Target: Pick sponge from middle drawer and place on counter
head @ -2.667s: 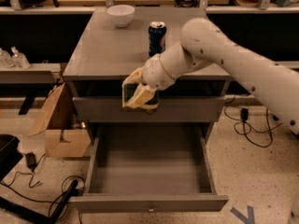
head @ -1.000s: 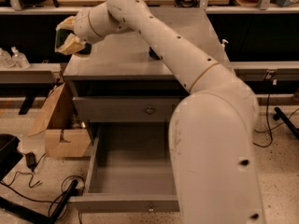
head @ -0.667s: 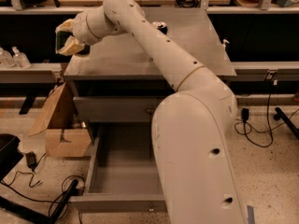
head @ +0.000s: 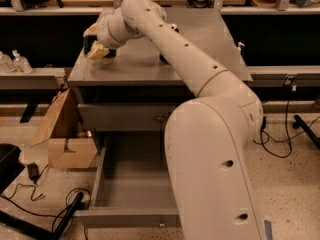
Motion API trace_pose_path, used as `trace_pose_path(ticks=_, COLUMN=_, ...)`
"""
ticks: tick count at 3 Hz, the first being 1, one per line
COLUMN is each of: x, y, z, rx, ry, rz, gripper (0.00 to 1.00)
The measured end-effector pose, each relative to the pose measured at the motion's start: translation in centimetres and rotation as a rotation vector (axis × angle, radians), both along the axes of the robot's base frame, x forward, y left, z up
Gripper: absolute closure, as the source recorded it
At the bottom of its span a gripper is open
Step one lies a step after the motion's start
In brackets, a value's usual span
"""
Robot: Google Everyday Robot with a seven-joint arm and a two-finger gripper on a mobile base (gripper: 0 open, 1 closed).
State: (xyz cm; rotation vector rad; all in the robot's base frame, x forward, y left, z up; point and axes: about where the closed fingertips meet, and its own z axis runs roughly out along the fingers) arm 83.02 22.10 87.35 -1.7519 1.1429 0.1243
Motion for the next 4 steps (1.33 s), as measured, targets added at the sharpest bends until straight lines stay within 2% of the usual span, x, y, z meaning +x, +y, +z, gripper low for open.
trace_pose_path(ticks=1, x=1.0, y=-3.0, z=0.0, rx=-0.037, ry=-0.018, rz=-0.086, gripper=1.0)
trace_pose_path(ticks=2, x=0.9, y=-2.6, z=-0.4, rx=-0.039, ry=-0.01, rz=-0.086, gripper=0.83)
trace_pose_path(ticks=3, x=0.8, y=-2.3, z=-0.7, rx=-0.04, ry=-0.007, rz=-0.08, gripper=0.59)
trace_pose_path(ticks=4, x=0.8, y=-2.1, z=-1.1, rx=-0.042, ry=-0.003, rz=-0.077, gripper=0.29)
